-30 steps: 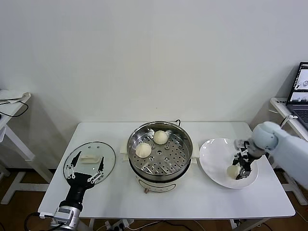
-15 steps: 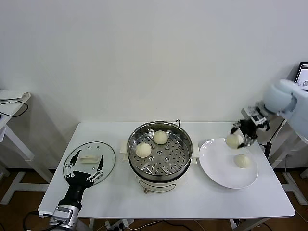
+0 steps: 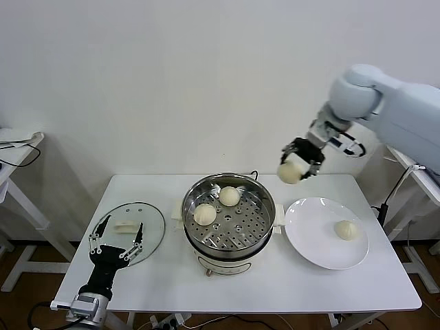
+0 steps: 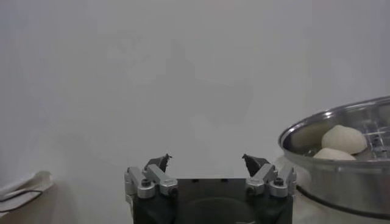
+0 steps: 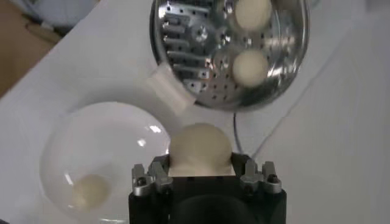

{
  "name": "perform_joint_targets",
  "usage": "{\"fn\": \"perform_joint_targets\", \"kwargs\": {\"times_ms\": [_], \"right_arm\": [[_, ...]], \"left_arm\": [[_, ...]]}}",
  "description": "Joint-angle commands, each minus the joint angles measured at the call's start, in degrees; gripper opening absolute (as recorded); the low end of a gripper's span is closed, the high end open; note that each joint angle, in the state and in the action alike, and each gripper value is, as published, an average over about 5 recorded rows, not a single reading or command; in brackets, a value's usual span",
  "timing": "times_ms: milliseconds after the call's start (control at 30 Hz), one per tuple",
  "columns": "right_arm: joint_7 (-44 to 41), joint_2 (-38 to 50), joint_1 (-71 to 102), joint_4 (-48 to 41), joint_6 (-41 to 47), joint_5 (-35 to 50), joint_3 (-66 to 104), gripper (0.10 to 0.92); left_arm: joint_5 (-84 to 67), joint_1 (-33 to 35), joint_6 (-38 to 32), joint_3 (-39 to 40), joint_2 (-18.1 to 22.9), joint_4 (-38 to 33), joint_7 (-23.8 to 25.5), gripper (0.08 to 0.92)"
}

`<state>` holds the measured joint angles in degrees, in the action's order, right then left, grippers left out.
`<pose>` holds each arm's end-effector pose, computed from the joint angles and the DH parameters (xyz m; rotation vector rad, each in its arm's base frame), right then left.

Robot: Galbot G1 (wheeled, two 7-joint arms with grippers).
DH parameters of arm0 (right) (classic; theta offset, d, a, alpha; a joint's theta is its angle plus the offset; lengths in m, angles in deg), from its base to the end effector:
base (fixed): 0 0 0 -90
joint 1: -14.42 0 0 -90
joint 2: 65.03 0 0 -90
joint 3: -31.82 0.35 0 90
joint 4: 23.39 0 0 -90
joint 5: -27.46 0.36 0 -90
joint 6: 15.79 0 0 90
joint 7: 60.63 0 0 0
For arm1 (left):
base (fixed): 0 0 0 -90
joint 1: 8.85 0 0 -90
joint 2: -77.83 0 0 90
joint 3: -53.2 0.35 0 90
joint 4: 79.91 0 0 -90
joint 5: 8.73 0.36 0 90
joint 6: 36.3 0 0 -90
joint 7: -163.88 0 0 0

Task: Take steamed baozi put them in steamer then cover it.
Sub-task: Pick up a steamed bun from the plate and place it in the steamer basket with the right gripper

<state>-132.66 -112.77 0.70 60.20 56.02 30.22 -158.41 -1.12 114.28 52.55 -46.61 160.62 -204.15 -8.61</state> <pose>0.5256 -0.0018 0.0629 1.7936 -0.7823 2.1953 0.1691 0.0688 -0.2774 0.0907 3.0735 0.5199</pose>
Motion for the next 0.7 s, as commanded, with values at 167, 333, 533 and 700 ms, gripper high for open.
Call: {"fn": "perform_joint_targets", "kwargs": {"times_ms": [167,333,533,700], "right_arm": [[7.1,-12.9,2.4,0.4,-13.9,-10.1,-4.4,0.670],[8.4,-14.2,5.9,0.0,-15.0,-13.0,-3.9,0.670],[9.8,-15.0,8.0,0.7,-16.1,-13.7,-4.0,0.670],[10.1,-15.1,7.8,2.5,-16.1,-12.7,-4.7,0.670]], "left_arm": [[-0.3,-0.4,-0.1,-0.5,0.0,0.8,0.2,0.823],[-0.4,-0.6,-0.2,-0.8,0.0,1.2,0.2,0.823],[-0.6,-0.7,-0.3,-1.2,0.0,1.5,0.3,0.823],[-0.6,-0.8,-0.4,-1.5,0.0,1.9,0.3,0.823]]}}
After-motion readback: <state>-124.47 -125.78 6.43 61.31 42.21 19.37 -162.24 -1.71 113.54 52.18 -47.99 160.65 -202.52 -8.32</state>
